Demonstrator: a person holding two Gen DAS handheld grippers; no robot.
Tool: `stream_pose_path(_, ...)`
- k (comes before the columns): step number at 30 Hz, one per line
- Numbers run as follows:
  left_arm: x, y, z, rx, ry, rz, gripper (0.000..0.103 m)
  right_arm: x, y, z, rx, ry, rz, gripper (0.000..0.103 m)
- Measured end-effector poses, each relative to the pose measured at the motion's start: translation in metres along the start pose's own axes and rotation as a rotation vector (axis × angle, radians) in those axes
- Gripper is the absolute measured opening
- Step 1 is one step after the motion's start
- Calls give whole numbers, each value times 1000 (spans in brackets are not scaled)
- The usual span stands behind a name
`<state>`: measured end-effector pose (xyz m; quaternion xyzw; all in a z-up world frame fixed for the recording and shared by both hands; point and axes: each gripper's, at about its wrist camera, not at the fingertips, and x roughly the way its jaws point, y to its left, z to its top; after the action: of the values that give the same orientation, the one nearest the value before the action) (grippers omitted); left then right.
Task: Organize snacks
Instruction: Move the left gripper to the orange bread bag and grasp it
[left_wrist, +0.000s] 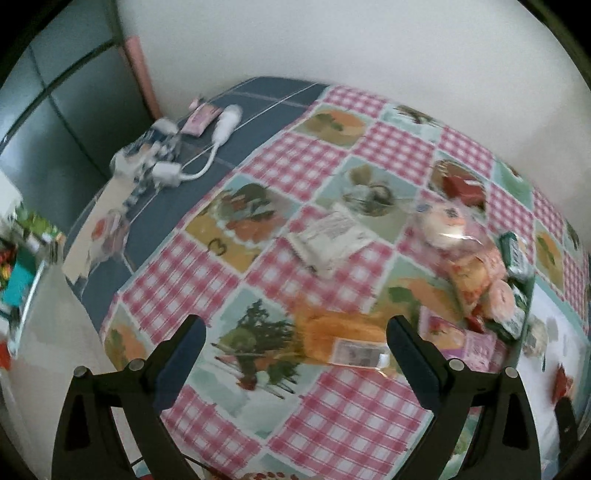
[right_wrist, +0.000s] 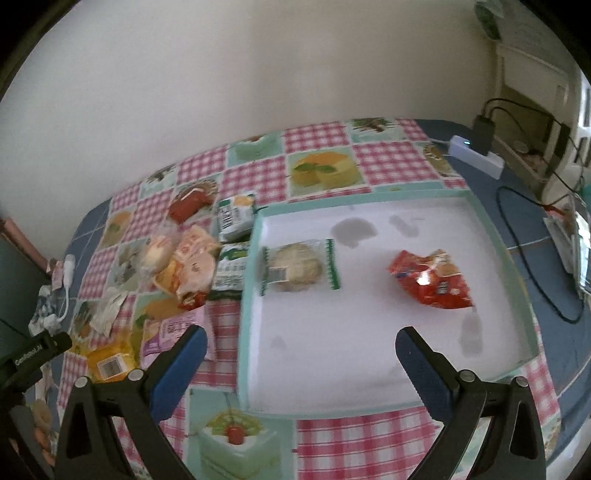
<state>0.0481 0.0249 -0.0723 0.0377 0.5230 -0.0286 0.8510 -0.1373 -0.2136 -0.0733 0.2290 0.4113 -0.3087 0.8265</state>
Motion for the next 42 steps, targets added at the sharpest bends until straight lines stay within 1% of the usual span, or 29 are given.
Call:
stream_pose_path(4,10,25,7,-72,25,3,98,13,26,-4,-33,42,43,103)
stream_pose_path(7,19,39,9,-115,54,-2,98,20,45,-10,-76,61,52,103)
stream_pose_path(11,29,44,9,-129,90,-23,98,28,68,-16,-115,79,74,103)
stream_pose_path(15,39,36,8,-109,127,-62,98,36,83,-21,-137,97,79,103)
stream_pose_path(21,60,14,7,-95,205,-158,98,50,97,-25,-176,124,65,103)
stream_pose_path(23,65,7,8,-85,221,-177,98,55,100,-25,-184,129,58,103)
stream_pose_path(27,72,-9,7,-28,230,-188,98,63,101,-24,-181,141,51,103)
stream_pose_path(31,82,-26,3,36,268,-187,98,71,99,-21,-170,152,46,103)
stream_pose_path(34,86,-36,1,73,283,-203,98,73,98,-20,-167,158,47,103)
stream_pose_path(37,93,-44,-1,96,297,-185,98,76,98,-18,-168,163,44,103)
stream_pose_path(39,102,-50,-4,111,323,-169,99,78,98,-17,-167,166,42,103)
stream_pose_path(42,108,-49,-2,86,346,-183,98,81,98,-17,-169,171,38,103)
